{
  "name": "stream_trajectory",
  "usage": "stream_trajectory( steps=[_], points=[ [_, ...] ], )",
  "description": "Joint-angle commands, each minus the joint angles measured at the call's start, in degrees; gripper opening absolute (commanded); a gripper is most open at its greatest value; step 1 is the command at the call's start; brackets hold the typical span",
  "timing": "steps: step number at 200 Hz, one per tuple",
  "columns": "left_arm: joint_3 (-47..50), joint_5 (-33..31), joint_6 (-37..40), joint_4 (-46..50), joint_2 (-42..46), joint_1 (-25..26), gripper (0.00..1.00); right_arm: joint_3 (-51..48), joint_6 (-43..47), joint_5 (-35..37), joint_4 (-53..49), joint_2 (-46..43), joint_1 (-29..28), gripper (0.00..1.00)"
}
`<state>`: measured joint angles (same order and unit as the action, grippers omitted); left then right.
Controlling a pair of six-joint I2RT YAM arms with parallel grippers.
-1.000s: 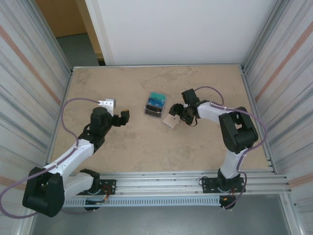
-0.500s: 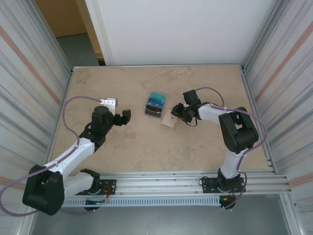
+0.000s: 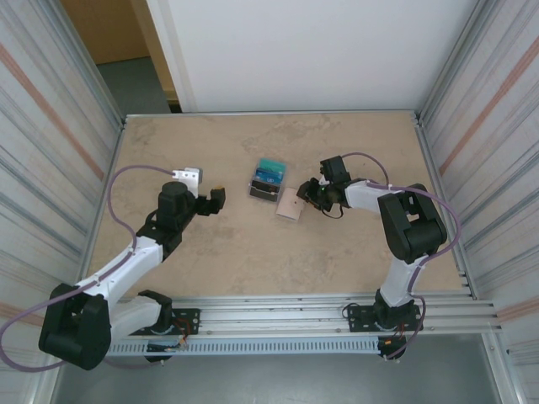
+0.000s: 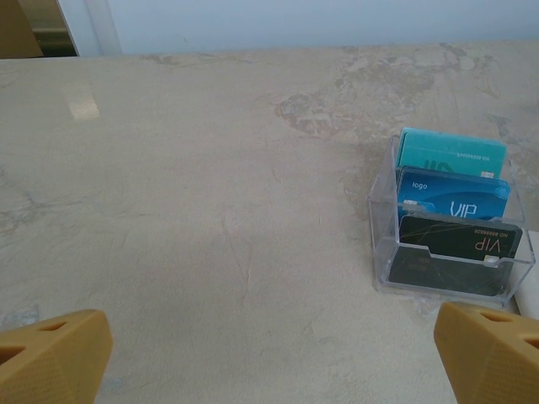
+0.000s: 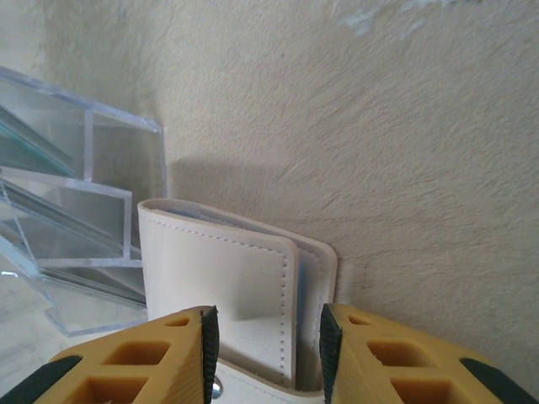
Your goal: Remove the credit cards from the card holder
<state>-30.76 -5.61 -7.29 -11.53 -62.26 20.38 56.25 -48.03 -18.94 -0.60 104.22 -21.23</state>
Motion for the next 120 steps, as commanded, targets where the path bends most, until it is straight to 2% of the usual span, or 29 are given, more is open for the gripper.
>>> stream_trajectory(
  steps=[1, 93, 102, 120],
  points=[
    [-1.9, -0.8, 1.1, 0.5, -0.5, 0.5, 0.99, -0.2, 2.6, -3.0, 3.0, 1.0, 0.4, 0.38],
    [-2.1, -1.3, 1.4, 1.1, -0.3, 1.0, 0.99, -0.7, 2.8, -7.1, 7.0, 5.0, 1.3, 0.39],
    [-2.1, -1.5, 1.5, 1.1, -0.5, 1.0, 0.99, -0.8, 2.6, -7.4, 7.4, 5.3, 1.3, 0.37],
    [-2.2, -1.6, 1.5, 1.2, -0.4, 1.0, 0.99, -1.1, 2.4, -8.1, 8.3, 5.5, 1.3, 0.26]
  ],
)
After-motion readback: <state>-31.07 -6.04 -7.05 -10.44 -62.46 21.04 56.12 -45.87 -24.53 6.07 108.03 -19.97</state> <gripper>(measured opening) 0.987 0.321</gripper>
